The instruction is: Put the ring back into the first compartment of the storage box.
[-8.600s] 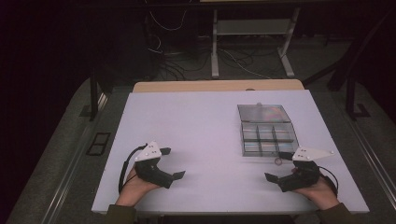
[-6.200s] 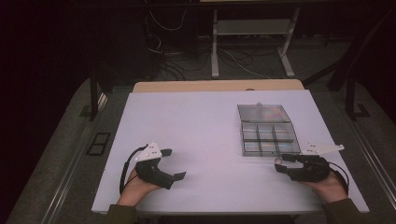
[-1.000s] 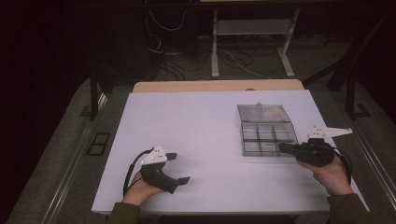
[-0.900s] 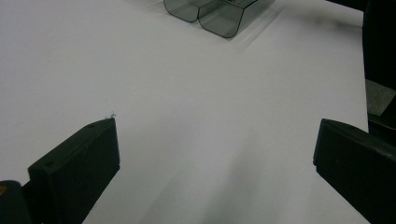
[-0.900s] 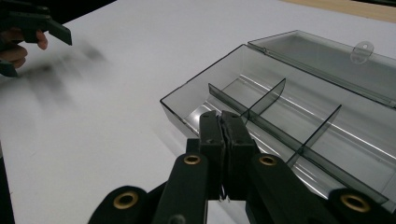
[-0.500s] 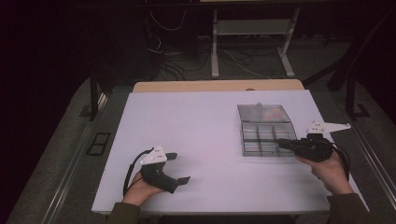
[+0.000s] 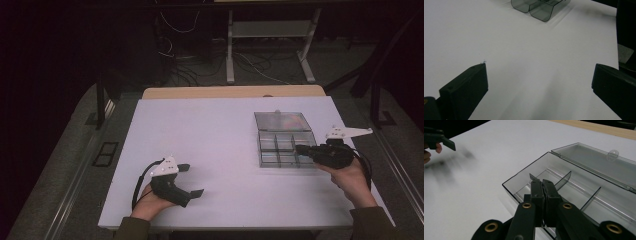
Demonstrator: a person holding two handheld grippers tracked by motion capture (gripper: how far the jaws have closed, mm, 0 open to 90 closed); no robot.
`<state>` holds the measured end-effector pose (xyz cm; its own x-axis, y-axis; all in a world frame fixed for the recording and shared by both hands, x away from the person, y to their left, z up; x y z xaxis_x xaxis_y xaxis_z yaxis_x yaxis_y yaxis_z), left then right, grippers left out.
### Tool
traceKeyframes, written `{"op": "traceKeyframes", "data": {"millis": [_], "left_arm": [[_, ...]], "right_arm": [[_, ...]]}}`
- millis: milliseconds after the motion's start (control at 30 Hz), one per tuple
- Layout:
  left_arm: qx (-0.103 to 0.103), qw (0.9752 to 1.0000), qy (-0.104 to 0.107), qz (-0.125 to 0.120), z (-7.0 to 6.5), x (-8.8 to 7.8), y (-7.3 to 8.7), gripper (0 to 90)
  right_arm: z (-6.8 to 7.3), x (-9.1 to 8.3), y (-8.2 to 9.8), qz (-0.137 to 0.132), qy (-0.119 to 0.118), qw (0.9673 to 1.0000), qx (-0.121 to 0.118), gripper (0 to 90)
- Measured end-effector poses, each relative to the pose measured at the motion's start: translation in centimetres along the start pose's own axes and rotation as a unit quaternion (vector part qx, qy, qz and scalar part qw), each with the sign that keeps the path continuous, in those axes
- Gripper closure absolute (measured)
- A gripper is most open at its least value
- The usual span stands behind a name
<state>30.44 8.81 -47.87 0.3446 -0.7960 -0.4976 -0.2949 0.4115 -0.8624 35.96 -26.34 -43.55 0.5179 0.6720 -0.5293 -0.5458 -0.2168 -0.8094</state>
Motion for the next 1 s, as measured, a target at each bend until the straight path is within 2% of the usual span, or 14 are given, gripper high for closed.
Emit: {"op": "traceKeyframes", "data": {"millis": [467,1000], "left_arm": [[0.000,1.0000,-0.001,-0.002,0.0,-0.1,0.0,0.0],[-0.002,1.0000,0.000,-0.006,0.0,-0.1,-0.1,0.0]], "right_arm": [[-0.6,1.4,-1.2,-0.001,0.005,1.0000,-0.002,87.6],[-0.3,3.3,-2.8,-0.002,-0.003,1.0000,-0.003,87.6]]}}
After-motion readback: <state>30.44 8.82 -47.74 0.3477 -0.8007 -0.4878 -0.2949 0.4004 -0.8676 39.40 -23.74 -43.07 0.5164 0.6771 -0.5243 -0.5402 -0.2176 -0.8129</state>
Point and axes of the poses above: each handheld gripper's, and its own axes: x roughly forward along the jaws, y roughly out of its underside, z roughly to its left, the point moved 9 cm from there along x, roughly forward along the jaws, and after that the axes turned 4 degrees about x, right-handed, at the moved point
